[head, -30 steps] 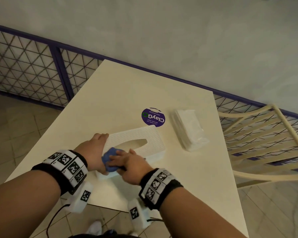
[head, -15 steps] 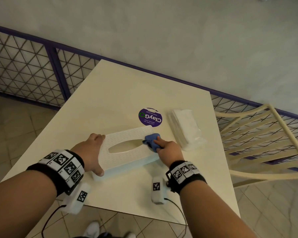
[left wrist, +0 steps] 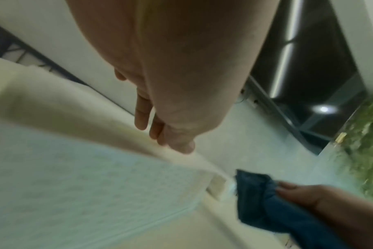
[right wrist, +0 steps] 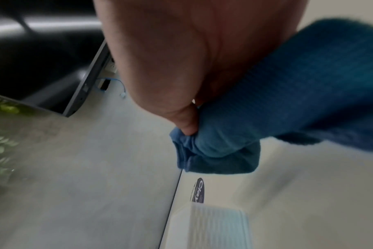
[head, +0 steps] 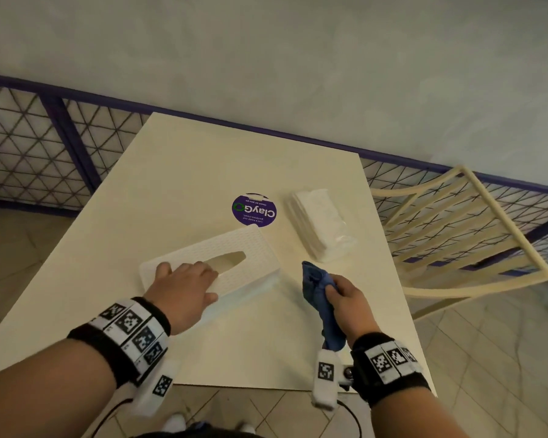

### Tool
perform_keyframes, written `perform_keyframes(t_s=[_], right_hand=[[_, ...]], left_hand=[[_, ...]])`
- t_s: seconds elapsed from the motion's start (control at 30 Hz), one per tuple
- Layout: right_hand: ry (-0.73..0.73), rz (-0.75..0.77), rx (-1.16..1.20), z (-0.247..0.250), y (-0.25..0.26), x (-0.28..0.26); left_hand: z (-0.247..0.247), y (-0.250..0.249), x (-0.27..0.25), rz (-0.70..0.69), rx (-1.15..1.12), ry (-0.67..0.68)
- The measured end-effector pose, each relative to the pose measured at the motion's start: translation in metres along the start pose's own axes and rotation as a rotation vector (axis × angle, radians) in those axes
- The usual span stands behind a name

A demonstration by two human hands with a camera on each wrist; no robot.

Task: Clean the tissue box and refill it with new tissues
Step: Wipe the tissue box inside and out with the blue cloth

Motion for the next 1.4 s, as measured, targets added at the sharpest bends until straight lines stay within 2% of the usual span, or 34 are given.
perform_keyframes(t_s=[0.1, 0.2, 0.4, 0.53, 0.6, 0.63, 0.73, 0.77, 0.87, 0.97, 1.1, 1.2, 1.3, 1.4], right_hand=[[-0.051, -0.054, 0.132, 0.011, -0.010, -0.010], [-0.036, -0.076, 0.271, 0.011, -0.007, -0.018], [-0.004, 0.003, 0.404, 0.005, 0.043, -0.028], [0.121, 0.042, 0.692, -0.020, 0.084, -0.029], [0.169, 0.138, 0.725, -0.043, 0.109, -0.032], [0.199, 0.223, 0.672, -0.057, 0.123, -0.036], [0.303, 0.560, 0.268, -0.109, 0.153, -0.061], [0.308, 0.629, 0.162, -0.122, 0.157, -0.069], [0.290, 0.743, 0.021, -0.136, 0.162, -0.085], [0.219, 0.665, -0.048, -0.126, 0.162, -0.065], [-0.066, 0.565, 0.017, -0.066, 0.175, 0.003], [-0.132, 0.531, 0.065, -0.042, 0.182, 0.031], [-0.120, 0.628, 0.036, -0.059, 0.187, 0.008], [0.008, 0.770, -0.050, -0.104, 0.182, -0.047]], left_hand=[[-0.017, -0.001, 0.009, -0.013, 0.031, 0.121], [-0.020, -0.001, 0.018, 0.006, -0.029, 0.196], [0.027, 0.004, 0.039, 0.045, -0.215, 0.141], [0.070, 0.004, 0.049, 0.045, -0.357, 0.061], [0.094, -0.004, 0.053, 0.031, -0.519, 0.004], [0.107, -0.010, 0.056, 0.012, -0.586, -0.030], [0.131, -0.018, 0.065, -0.020, -0.660, -0.077], [0.134, -0.014, 0.067, 0.007, -0.683, -0.085], [0.127, -0.007, 0.067, 0.066, -0.792, -0.002], [0.132, -0.016, 0.062, 0.017, -0.768, -0.012], [0.130, -0.018, 0.054, 0.042, -0.746, 0.013], [0.129, -0.021, 0.052, 0.049, -0.775, 0.003], [0.134, -0.021, 0.056, 0.065, -0.853, -0.043], [0.144, -0.018, 0.062, 0.061, -0.863, -0.091]])
Point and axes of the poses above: each hand's wrist, its own x-axis towards the middle knuckle, its own z-axis out of the back of the hand, y = z × x, the point moved 10 cm from there along x, towards the middle knuckle, and after that the axes turned 6 degrees about -y, right-handed, at the moved point
